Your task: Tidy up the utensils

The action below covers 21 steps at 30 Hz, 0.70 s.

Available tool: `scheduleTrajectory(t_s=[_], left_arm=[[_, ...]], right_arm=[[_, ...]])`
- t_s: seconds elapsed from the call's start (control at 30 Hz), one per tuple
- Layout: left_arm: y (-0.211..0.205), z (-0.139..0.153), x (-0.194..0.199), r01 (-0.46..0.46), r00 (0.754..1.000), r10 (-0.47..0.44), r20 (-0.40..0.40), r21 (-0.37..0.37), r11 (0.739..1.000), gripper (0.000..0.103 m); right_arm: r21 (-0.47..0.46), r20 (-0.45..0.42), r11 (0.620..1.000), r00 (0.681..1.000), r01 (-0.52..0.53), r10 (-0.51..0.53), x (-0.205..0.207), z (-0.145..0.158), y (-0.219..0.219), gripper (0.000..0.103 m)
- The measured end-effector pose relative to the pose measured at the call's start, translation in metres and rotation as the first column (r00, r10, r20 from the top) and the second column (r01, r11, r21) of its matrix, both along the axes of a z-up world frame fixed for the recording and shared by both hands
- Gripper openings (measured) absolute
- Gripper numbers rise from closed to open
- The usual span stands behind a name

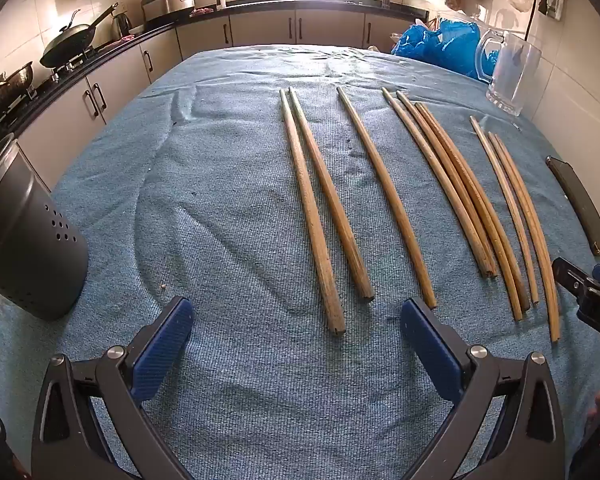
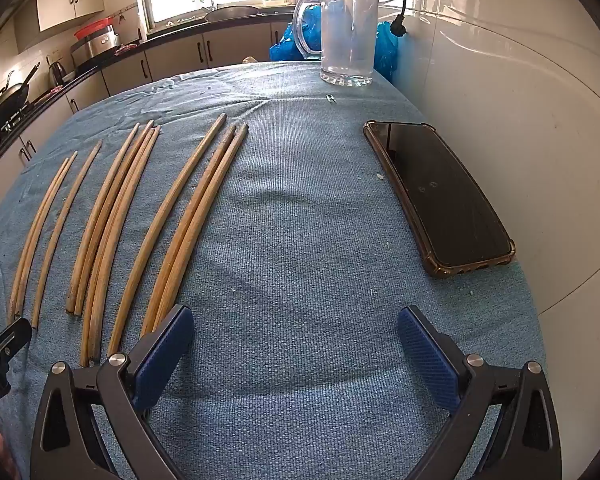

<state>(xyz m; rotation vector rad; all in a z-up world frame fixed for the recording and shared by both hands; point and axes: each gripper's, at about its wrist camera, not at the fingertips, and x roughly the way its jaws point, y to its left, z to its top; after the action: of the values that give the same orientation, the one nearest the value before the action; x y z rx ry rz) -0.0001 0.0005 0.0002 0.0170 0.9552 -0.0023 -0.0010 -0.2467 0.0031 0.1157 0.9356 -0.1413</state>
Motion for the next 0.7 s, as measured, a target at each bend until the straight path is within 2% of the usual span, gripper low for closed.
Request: scheduleTrajectory(t_s=[0.2, 0.3, 0.5, 0.63, 0.7], left_arm=[[0.006, 0.007, -0.012, -0.004, 1.000, 0.004, -0.011, 0.017, 1.000, 0.103], [0.015, 0.022, -0.029, -0.028, 0.999, 0.029, 0.036, -0.027, 0.999, 0.103], [0.026, 0.057, -0.061, -0.035, 0.992, 0.039, 0.119, -0.041, 0.999, 0.103], [0.031, 0.076, -0.076, -0.042, 0.984, 0.049, 0.173, -0.048, 0.998, 0.103], [0.033, 0.083, -0.082, -0.048, 0.979, 0.057, 0.195, -0.051, 0.998, 0.103]], right_arm=[[-0.004, -0.015, 1.000, 1.000, -0.003, 0.003, 0.000, 0.000, 0.000, 0.103], [-0.001, -0.035, 1.000, 0.999, 0.002, -0.002, 0.002, 0.001, 0.001, 0.103], [0.000, -0.058, 0.999, 0.998, 0.036, -0.036, -0.006, 0.005, 0.005, 0.102], [0.011, -0.013, 0.998, 0.998, 0.058, -0.058, -0.024, 0.020, 0.010, 0.098], [0.032, 0.047, 0.997, 0.996, 0.068, -0.069, -0.038, 0.035, 0.013, 0.098]])
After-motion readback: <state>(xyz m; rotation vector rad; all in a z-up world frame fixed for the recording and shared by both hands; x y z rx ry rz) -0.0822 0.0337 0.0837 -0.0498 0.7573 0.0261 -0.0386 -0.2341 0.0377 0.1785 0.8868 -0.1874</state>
